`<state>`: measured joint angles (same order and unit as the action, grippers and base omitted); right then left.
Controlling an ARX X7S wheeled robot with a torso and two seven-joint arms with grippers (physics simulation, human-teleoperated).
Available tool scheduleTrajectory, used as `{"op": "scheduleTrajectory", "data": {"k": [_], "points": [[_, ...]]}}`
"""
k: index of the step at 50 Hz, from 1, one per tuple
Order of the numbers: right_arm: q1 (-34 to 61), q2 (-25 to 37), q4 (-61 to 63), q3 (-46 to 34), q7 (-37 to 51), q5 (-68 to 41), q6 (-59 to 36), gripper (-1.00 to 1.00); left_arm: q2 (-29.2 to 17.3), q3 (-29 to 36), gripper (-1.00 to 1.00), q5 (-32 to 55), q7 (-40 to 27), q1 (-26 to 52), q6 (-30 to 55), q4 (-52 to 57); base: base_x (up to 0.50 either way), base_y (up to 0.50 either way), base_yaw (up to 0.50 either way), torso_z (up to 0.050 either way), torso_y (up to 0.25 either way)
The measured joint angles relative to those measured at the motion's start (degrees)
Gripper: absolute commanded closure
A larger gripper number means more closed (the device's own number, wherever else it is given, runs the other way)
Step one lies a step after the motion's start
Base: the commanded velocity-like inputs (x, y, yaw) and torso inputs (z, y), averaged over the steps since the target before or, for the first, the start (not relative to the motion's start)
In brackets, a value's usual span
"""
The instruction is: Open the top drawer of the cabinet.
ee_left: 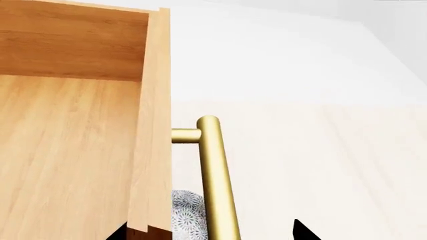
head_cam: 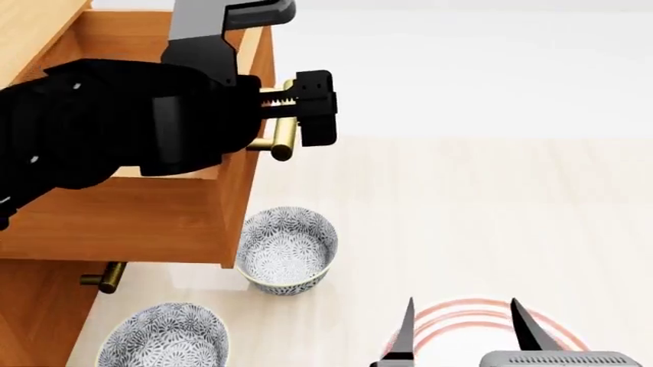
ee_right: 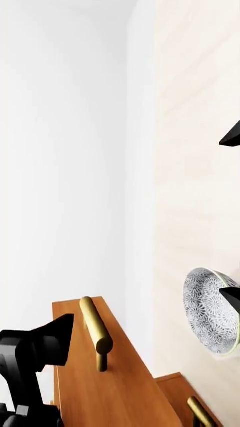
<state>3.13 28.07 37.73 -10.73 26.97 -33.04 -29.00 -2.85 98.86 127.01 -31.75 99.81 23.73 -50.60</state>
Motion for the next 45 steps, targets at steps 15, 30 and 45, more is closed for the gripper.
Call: {"op": "scheduleTrajectory", "data": {"k": [15, 30, 45], "points": [[-1.2, 0.7, 1.5, 0.6, 0.7, -0.4, 0.2, -1.0, -0.8, 1.4, -1.0, 1.7, -1.3, 1.0, -0.8, 2.8, 0.0, 0.0, 0.0, 0.001, 0.004], [-1.7, 1.0, 1.6, 1.0, 1.0, -0.7, 0.4, -1.0, -1.4, 2.6, -1.0, 1.8, -4.0, 4.0, 2.1, 6.5, 0.0, 0.0, 0.0, 0.001, 0.004], [-2.1, 1.7, 2.8, 1.7, 1.6, -1.4, 0.2, -1.0, 0.2, -2.4, -1.0, 4.6, -2.1, 15.5, 5.7, 9.7, 0.0, 0.0, 0.0, 0.001, 0.004]]}}
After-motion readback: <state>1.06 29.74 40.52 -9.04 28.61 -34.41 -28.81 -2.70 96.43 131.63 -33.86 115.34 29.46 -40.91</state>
